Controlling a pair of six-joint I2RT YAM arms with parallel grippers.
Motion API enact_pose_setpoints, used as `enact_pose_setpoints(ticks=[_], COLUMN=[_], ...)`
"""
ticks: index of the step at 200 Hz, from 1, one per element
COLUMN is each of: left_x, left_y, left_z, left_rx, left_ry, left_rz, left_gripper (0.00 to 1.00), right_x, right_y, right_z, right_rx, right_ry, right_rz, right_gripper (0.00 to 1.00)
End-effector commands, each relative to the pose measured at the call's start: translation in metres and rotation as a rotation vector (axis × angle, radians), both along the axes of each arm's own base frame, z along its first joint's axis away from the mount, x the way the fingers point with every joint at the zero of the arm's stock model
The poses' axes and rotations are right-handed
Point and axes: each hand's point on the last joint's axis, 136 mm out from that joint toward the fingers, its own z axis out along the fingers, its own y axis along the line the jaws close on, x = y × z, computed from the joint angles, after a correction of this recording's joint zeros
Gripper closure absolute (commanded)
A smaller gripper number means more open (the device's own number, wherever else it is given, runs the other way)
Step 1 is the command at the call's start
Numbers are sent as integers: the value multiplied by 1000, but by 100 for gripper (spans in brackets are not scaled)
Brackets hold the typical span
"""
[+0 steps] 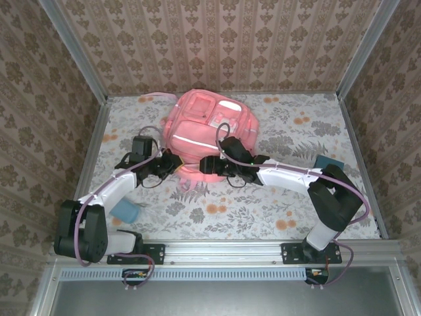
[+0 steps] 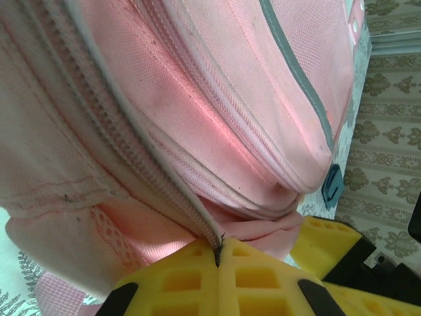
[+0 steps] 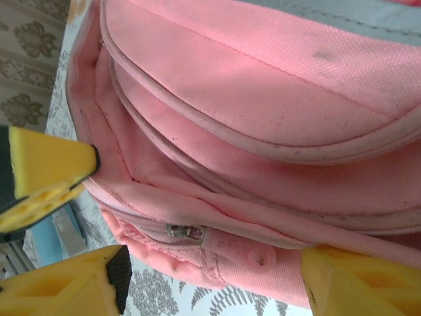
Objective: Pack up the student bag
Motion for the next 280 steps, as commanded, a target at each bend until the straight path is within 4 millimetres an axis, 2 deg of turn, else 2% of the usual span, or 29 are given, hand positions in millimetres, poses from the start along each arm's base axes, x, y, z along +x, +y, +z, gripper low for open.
enact_pose_setpoints(ticks=[1, 19, 42, 62, 83, 104, 120, 144, 163, 200, 224, 239, 256, 280], left_x=[1, 0, 0, 2, 4, 7, 8, 8, 6, 2, 3, 3, 3, 3], left_y=[-16, -18, -22, -25, -26, -27, -29, -31, -31, -30, -30, -30, -30, -31], left_z=[30, 24, 20, 19, 21, 23, 24, 26, 25, 23, 24, 24, 24, 25], left_rx=[-47, -38, -32, -32, -29, -29, -30, -34, -30, -26, -25, -26, -27, -30], left_ry=[-91, -80, -70, -69, -78, -80, -81, -82, -80, -77, -79, -79, -78, -83], left_rz=[-93, -107, -126, -137, -142, -144, -147, -151, -152, -151, -153, -154, -155, -158], left_gripper=[100, 100, 100, 100, 100, 100, 100, 100, 100, 100, 100, 100, 100, 100], right_x=[31, 37, 32, 14, -4, -20, -25, -19, -7, 10, 10, 11, 9, 2], right_y=[-6, -6, -1, 2, -12, -20, -20, -8, -3, -5, -8, -9, -2, 13], right_z=[33, 43, 48, 38, 15, 0, -6, -6, 2, 10, 6, 3, 1, 10], right_rx=[34, 44, 61, 98, 83, 99, 110, 132, 135, 122, 115, 111, 136, 201], right_ry=[-127, -154, -169, -144, -68, 0, 28, 36, -10, -76, -82, -81, -70, -74], right_rz=[-61, -53, -3, 59, 35, 15, 11, 37, 35, -9, -20, -15, 32, 120], right_gripper=[29, 30, 32, 34, 33, 26, 20, 18, 19, 27, 30, 27, 25, 25])
